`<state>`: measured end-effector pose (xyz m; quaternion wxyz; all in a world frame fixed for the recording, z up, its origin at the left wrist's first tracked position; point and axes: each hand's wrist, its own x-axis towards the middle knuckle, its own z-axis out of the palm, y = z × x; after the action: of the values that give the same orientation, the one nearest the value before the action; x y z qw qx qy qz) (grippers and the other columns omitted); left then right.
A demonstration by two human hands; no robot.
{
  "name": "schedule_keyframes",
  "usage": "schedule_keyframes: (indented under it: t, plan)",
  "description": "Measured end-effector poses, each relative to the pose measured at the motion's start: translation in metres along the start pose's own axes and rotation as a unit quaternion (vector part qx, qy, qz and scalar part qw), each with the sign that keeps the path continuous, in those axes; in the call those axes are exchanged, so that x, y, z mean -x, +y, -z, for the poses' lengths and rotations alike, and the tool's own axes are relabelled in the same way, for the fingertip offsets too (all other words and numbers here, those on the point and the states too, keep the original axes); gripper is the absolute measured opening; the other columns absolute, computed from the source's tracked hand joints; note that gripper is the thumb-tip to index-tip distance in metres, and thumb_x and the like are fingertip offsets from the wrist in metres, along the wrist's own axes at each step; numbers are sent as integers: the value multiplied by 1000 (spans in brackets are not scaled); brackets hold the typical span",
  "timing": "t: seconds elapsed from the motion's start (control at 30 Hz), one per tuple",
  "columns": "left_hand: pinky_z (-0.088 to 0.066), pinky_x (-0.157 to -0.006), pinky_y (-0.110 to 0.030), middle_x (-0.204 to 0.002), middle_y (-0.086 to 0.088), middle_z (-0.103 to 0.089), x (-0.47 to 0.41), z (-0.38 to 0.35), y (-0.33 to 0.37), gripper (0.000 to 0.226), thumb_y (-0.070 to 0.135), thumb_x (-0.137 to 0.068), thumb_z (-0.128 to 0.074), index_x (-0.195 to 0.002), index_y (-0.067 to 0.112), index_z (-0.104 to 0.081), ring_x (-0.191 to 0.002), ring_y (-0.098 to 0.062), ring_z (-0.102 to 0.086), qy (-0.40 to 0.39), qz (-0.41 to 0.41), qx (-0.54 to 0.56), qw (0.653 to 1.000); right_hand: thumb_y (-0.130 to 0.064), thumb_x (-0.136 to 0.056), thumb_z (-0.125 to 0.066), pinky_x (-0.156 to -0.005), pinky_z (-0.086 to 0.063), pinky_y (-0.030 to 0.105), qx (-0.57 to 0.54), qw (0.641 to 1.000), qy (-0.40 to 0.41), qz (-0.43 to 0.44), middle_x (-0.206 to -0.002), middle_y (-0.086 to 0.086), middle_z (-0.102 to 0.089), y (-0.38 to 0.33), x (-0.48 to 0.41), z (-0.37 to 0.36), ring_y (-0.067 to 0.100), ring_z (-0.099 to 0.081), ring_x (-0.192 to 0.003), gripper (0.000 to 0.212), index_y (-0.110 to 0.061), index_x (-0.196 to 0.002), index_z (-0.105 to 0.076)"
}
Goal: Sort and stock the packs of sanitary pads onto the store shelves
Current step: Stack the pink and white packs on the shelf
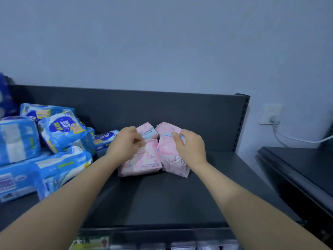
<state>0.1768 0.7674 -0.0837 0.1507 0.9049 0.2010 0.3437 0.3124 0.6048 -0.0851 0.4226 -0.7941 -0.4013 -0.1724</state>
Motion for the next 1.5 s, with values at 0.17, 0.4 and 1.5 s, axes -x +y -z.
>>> schedule_keyframes:
  t: [0.17, 0.4, 1.5]
  plan:
    - [-42, -87, -40, -86, 10, -44, -8, -6, -10, 12, 26, -87, -69, -94, 18, -75, -95, -18, -42, 5, -11, -56, 998, -44, -92, -58, -61, -36, 31, -37, 999, -5, -15, -75, -3, -53, 0, -9, -12, 17, -50, -73, 38, -14, -71, -46]
    - [-44, -82, -40, -99, 5, -50, -10, -6, -6, 15, 19, -93, -57, -96, 18, -72, -101, -19, -43, 0, 24, -113, 993, -40, -82, -55, -67, -46, 38, -24, 996, -70, -43, -79, -7, -50, 6, 0, 0, 18, -51, -75, 20, -23, -73, -50]
    - [-45, -90, -41, -107, -5, -60, 30, -4, 33, 27, 32, -94, -35, -75, 22, -50, -104, -28, -53, -140, 135, -185, 963, -32, -76, -81, -100, -38, 28, 16, 928, -358, -100, -150, 1, -37, -13, 48, 46, 22, -40, -134, 95, -22, -152, -26]
